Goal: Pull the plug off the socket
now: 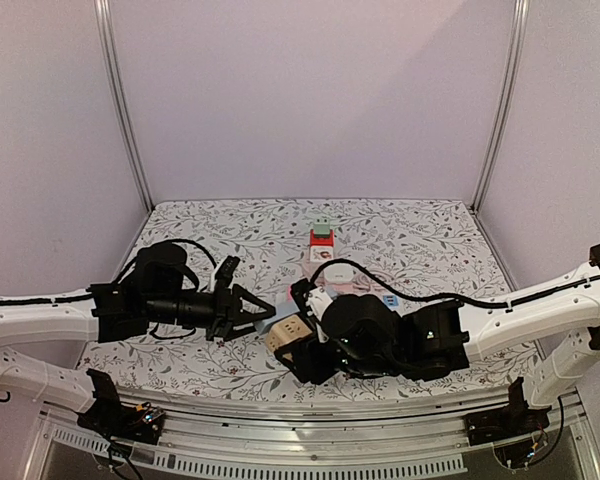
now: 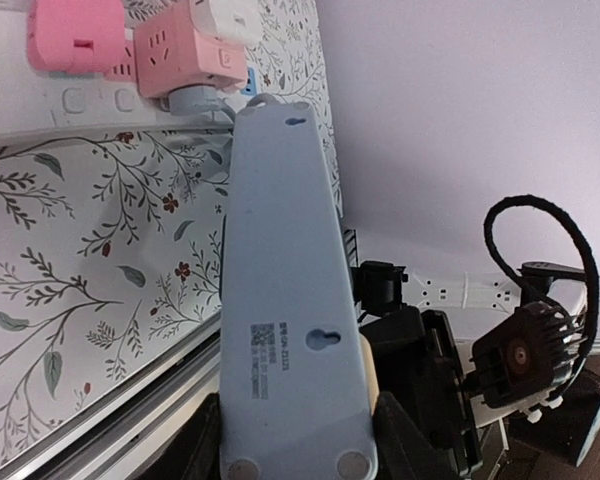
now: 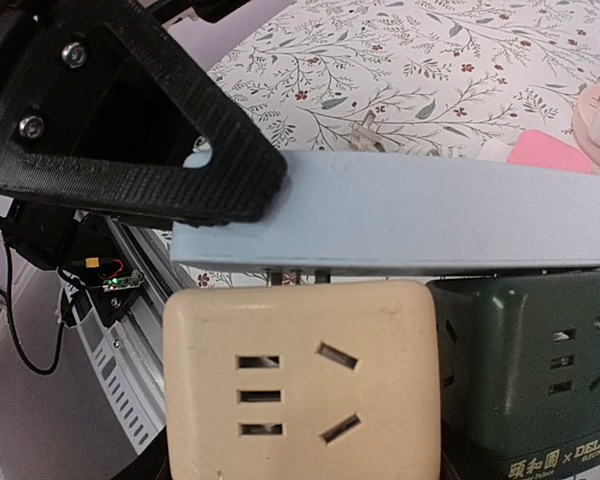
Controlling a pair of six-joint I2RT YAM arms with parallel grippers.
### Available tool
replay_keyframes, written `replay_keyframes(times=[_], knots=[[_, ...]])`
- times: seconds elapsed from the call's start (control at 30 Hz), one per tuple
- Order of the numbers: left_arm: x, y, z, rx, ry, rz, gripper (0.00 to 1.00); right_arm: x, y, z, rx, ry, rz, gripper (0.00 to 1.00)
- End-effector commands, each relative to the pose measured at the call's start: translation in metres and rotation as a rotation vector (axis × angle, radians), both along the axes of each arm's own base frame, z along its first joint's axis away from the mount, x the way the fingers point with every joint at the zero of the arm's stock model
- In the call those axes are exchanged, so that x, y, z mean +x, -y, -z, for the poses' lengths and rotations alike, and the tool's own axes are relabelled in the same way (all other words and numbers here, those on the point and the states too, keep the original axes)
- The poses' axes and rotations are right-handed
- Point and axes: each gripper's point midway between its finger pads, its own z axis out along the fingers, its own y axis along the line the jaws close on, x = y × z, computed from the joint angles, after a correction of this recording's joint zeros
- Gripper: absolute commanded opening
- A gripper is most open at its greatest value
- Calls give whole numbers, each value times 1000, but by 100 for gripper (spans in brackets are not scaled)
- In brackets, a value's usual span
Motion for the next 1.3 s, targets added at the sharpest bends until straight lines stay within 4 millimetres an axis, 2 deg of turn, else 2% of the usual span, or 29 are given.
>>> replay_keyframes(times=[0.0, 0.2, 0.4, 0.67, 0.87, 1.03, 1.1, 1.17, 1.27], knots=[[14, -28, 32, 126, 9, -73, 0, 8, 17, -33, 41, 72, -9, 0], [14, -29, 34, 129, 6, -75, 0, -4, 12, -37, 35, 106, -110, 0], [14, -30, 36, 133, 4, -83, 0, 6, 19, -32, 31, 98, -22, 0], [15, -31, 37, 135, 0, -89, 0, 29, 38, -22, 44, 40, 217, 0], [15, -31, 36, 133, 1, -91, 0, 26, 29, -23, 59, 20, 197, 0], [16, -37, 40, 159, 3, -97, 0, 25, 32, -35, 59, 57, 163, 0], [18, -44, 44, 179, 1, -111, 0, 26, 41, -39, 39, 75, 168, 0], [20, -50, 45, 176, -1, -123, 0, 29, 58, -45, 10, 100, 202, 0], [22, -59, 47, 171, -12, -139, 0, 41, 95, -47, -90, 156, 293, 0]])
